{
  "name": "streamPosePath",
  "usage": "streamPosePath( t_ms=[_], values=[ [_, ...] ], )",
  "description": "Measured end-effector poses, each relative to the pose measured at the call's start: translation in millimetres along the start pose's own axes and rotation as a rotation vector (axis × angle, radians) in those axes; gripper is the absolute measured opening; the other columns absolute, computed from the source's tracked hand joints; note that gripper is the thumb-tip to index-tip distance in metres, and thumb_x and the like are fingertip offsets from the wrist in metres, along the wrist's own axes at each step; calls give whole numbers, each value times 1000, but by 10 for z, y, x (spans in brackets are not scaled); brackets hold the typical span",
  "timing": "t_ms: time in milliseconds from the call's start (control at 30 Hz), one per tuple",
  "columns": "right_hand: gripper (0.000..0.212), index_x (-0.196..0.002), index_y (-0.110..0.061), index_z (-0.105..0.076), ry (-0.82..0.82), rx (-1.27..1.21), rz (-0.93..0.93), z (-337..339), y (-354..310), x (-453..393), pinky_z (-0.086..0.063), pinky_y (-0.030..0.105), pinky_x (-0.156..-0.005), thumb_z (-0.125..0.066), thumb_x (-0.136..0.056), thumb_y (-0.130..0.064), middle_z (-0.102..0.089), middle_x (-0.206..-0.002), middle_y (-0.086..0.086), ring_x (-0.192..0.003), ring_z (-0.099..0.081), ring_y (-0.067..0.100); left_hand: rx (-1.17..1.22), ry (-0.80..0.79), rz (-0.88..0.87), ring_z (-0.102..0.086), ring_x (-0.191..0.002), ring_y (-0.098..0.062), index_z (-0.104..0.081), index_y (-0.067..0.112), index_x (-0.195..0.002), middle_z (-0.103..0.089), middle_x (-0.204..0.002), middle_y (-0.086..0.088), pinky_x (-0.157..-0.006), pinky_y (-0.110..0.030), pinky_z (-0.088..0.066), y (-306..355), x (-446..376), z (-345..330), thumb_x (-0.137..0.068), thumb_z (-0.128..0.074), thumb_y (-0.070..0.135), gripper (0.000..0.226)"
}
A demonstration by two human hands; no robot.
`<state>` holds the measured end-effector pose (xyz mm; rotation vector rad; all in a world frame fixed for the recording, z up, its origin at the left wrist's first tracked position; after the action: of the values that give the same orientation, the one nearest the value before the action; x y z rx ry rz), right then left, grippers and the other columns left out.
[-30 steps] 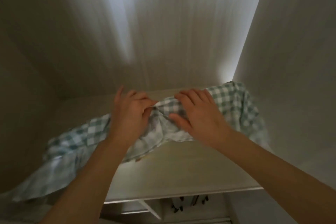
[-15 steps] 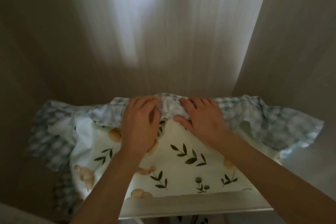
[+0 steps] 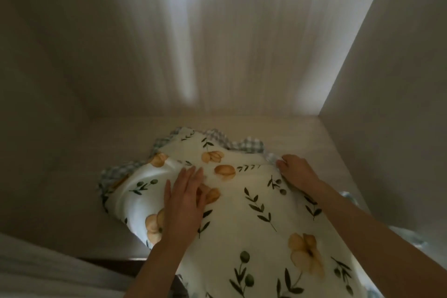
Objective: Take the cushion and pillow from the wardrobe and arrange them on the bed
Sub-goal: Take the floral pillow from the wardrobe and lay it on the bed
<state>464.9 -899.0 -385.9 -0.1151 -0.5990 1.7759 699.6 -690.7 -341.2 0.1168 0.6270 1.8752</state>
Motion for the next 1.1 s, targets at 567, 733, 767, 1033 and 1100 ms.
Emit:
streamPosePath(
  t_ms=[567,733,767,1033,1100],
  values=[
    [62,-150,-32,-21,-30,195,233,-598,-523,359,-41,48,-101,-18,-96,-60,-45,-147,10,-123,-51,35,322,315,468,-20,-149,-25,-28,28,-150,-31,-158,-6,-118,-61,-21,-527,752,99,-83,-73,33,81],
    [70,-138,-29,-36,-45,137,212,-618,-445,229,-47,43,-85,-14,-88,-73,-63,-123,10,-104,-61,33,364,357,703,-12,-152,-24,-12,33,-156,-14,-165,6,-118,-60,-21,-555,1058,17,-78,-75,52,102],
    [71,-136,-28,-37,-30,136,224,-617,-439,225,-47,42,-84,-14,-88,-73,-63,-121,10,-103,-62,33,413,361,777,-14,-151,-28,-9,37,-155,-12,-164,7,-117,-61,-24,-550,1143,-36,-76,-74,57,105],
    [67,-117,-24,-49,95,139,380,-576,-478,294,-43,36,-64,-13,-87,-72,-64,-98,4,-74,-53,23,793,391,1215,-34,-138,-41,0,42,-154,-23,-158,-9,-109,-60,-37,-280,1902,-610,-48,-75,78,135],
    [65,-117,-22,-49,97,137,408,-563,-458,364,-49,39,-69,-14,-89,-69,-64,-101,6,-78,-56,25,855,411,1210,-37,-137,-38,1,43,-153,-30,-155,-9,-109,-60,-38,-134,1998,-644,-42,-74,79,139]
  ],
)
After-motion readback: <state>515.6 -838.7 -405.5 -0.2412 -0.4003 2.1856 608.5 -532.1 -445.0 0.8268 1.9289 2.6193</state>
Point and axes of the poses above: each hand's wrist, its own x-axis away from the middle knuckle, its own z-axis out of the back of the hand, y = z × x, the point moved 10 cm from there along -x, towards the middle knuckle
